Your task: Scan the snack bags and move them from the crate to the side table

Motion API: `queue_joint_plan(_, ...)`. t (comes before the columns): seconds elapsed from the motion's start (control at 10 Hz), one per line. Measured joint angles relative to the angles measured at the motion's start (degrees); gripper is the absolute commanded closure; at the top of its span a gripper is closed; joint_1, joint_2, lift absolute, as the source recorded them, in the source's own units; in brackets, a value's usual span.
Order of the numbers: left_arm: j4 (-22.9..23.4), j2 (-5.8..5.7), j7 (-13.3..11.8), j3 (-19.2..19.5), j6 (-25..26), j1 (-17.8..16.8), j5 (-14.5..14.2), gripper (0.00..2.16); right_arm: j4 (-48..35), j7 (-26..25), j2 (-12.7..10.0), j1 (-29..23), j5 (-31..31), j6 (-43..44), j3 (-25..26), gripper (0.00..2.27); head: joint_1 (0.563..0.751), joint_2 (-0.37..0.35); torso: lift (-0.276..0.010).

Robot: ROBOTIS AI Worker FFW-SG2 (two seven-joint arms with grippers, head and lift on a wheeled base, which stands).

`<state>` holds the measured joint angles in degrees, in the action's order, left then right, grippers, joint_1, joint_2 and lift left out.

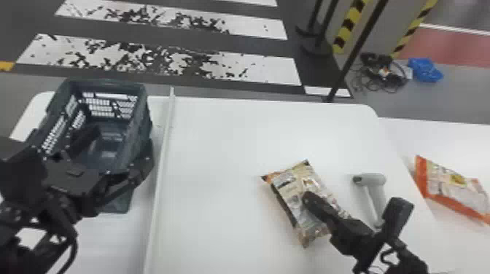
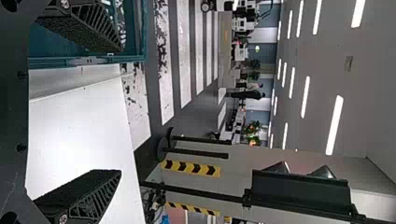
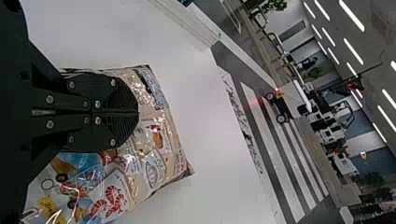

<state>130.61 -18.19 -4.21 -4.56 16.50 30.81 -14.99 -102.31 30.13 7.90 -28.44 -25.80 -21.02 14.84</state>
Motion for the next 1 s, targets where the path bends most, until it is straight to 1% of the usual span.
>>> queue_joint_plan(0.2,-0.11,0.0,-0.02,0.13,-0.11,-0.09,-0.15,0.07,1.07,-0.57,-1.2,0.01,0.39,1.49,-0.89,2.24,0.695,-0.141,-0.087)
queue_joint_plan(0.4,-0.14,0.0,-0.06,0.17,-0.12,-0.13,-0.21,0.07,0.74,-0.67,-1.64,-0.16,0.31,1.85,-0.68,2.24,0.695,-0.139,-0.087)
queue_joint_plan(0.5,-0.08,0.0,-0.06,0.17,-0.04,-0.12,-0.21,0.07,-1.12,-0.69,-1.63,-0.43,-0.6,1.01,0.71,2.24,0.695,-0.15,-0.087)
queue_joint_plan(0.6,-0.02,0.0,-0.02,0.1,-0.02,-0.1,-0.21,0.07,-3.58,-0.62,-1.49,-0.8,-2.03,-1.03,3.13,2.24,0.695,-0.173,-0.087)
queue_joint_plan(0.7,0.07,0.01,-0.01,0.02,-0.02,-0.09,-0.21,0.07,-5.24,-0.57,-1.13,-0.83,-3.39,-3.29,5.99,2.24,0.695,-0.191,-0.087)
queue_joint_plan(0.8,0.21,0.05,-0.01,0.0,-0.03,-0.06,-0.2,0.07,-5.7,-0.52,-0.55,-0.41,-4.23,-5.09,8.67,2.24,0.695,-0.229,-0.087)
queue_joint_plan(1.0,0.29,0.07,-0.01,-0.01,-0.13,0.04,-0.2,0.07,-3.44,-0.39,1.72,0.15,-4.81,-5.76,11.58,2.24,0.695,-0.288,-0.087)
